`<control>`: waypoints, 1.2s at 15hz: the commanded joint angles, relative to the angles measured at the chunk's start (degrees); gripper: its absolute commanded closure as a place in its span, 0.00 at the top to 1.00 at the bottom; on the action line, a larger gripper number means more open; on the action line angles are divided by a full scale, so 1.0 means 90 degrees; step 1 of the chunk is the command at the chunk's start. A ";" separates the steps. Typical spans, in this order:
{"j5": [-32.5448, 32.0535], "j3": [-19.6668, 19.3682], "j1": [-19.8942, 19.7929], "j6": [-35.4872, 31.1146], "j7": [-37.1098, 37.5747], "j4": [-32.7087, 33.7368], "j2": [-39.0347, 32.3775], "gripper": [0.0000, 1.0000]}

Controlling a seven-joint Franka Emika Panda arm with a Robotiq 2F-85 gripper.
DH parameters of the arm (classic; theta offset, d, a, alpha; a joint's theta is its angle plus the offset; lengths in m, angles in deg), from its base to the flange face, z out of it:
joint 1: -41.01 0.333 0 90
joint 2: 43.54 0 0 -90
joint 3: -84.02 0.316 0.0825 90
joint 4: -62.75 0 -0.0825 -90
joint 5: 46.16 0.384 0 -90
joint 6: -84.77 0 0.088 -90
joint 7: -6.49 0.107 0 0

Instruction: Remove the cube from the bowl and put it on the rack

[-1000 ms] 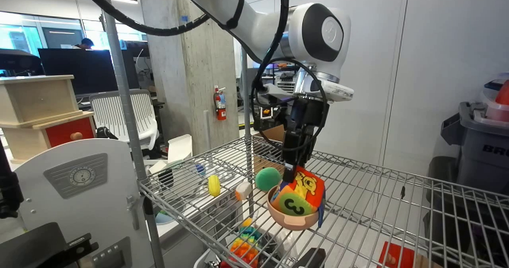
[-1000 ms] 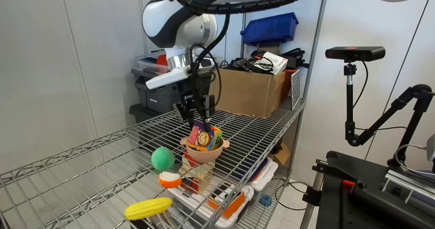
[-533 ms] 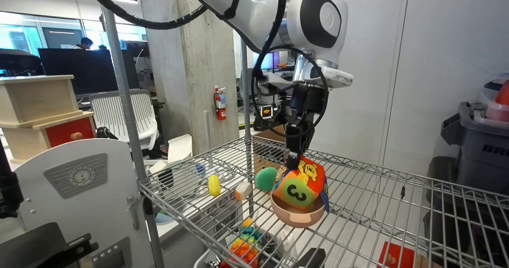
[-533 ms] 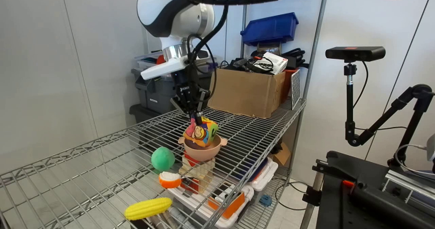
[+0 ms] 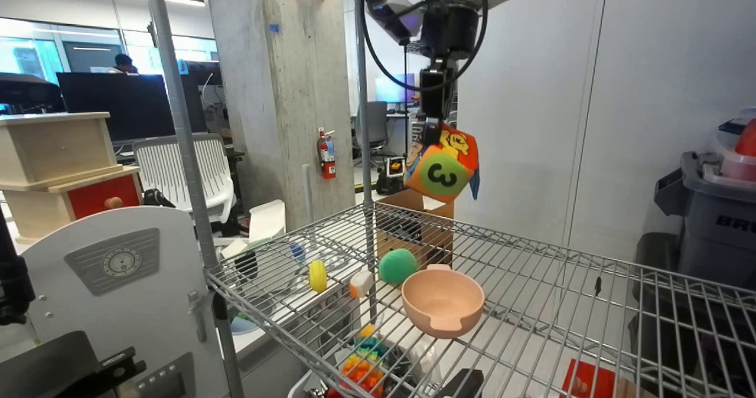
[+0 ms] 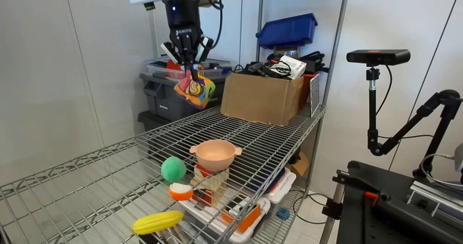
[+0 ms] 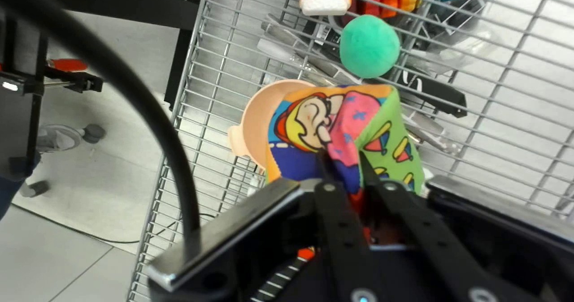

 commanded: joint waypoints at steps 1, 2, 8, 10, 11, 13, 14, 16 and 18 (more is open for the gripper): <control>-0.0069 0.0194 0.0372 -0.0038 -0.0292 -0.0300 0.0260 0.03; -0.0086 0.0257 0.0535 -0.0067 -0.0309 -0.0294 0.0181 0.03; -0.0362 0.0472 0.1443 -0.0288 -0.0623 -0.0495 -0.0113 0.03; -0.0378 0.0511 0.1563 -0.0211 -0.0863 -0.0499 -0.0179 0.03; -0.0409 0.0503 0.1604 -0.0137 -0.1016 -0.0505 -0.0178 0.37; -0.0452 0.0479 0.1633 -0.0139 -0.1279 -0.0575 -0.0162 0.45; -0.0459 0.0467 0.1618 -0.0142 -0.1383 -0.0601 -0.0151 0.51; -0.0479 0.0448 0.1572 -0.0167 -0.1579 -0.0658 -0.0116 0.66; -0.0493 0.0436 0.1532 -0.0187 -0.1727 -0.0698 -0.0084 0.81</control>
